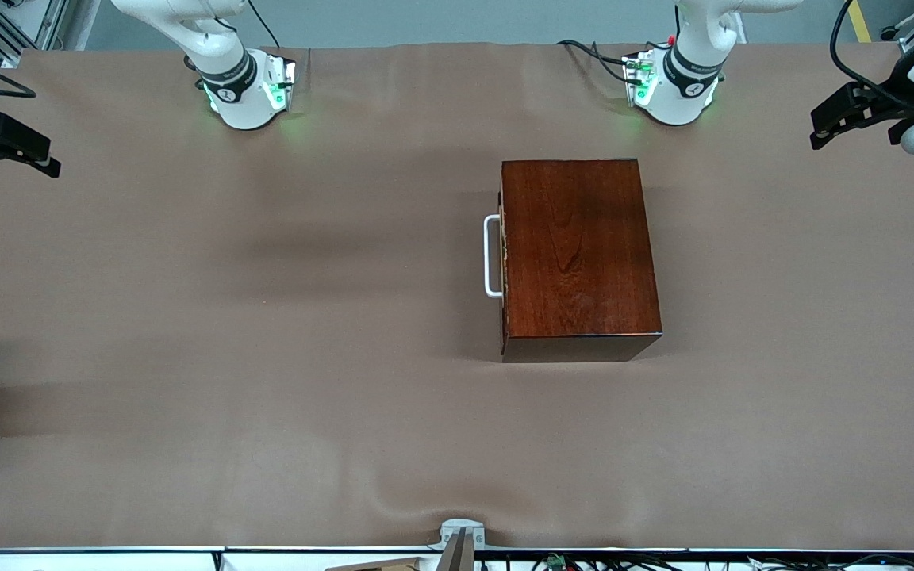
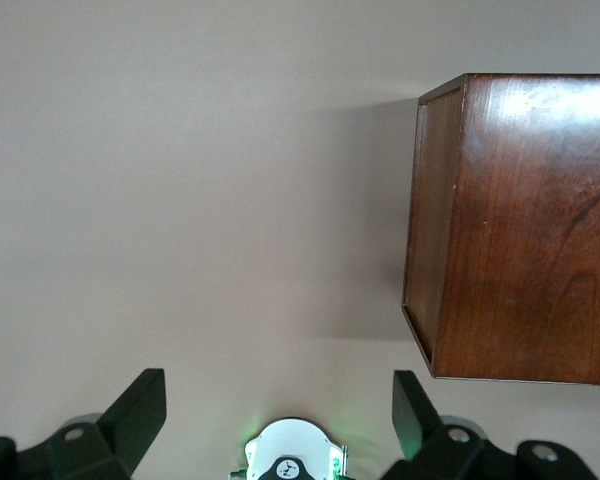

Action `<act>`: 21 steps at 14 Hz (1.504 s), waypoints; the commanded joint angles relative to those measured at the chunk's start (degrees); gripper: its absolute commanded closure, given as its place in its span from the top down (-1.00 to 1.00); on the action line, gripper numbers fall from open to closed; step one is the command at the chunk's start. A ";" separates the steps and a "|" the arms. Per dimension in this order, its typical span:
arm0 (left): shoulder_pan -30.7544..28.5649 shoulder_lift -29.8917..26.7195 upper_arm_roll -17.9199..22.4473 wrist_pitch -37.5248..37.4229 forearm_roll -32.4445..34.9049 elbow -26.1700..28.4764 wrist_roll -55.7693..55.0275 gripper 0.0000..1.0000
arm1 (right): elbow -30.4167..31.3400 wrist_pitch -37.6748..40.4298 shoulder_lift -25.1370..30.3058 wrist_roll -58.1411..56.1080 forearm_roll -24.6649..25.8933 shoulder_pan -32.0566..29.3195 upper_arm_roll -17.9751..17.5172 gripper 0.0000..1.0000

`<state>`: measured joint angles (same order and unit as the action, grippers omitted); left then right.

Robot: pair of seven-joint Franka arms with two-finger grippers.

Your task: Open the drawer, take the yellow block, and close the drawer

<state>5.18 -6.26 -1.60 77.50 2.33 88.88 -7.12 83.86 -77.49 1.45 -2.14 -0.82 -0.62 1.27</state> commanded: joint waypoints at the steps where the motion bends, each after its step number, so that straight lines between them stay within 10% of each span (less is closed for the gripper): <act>1: -0.53 0.98 -0.42 -1.12 -0.05 -1.87 0.18 1.00 | 0.51 -0.21 0.66 -0.15 -0.94 -0.96 -0.57 1.00; 14: 0.44 1.33 -1.04 -1.03 -0.75 -2.56 -1.84 1.00 | 0.51 -0.21 0.66 -0.15 -0.94 -0.96 -0.48 1.00; 21: 0.62 6.59 -9.81 -1.03 -1.02 -6.33 -11.23 1.00 | 0.51 -0.21 0.66 -0.15 -0.94 -0.96 -0.57 1.00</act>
<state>5.97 -2.77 -8.87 77.50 2.32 86.05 -15.32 83.86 -77.50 1.44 -2.14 -0.85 -0.62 1.27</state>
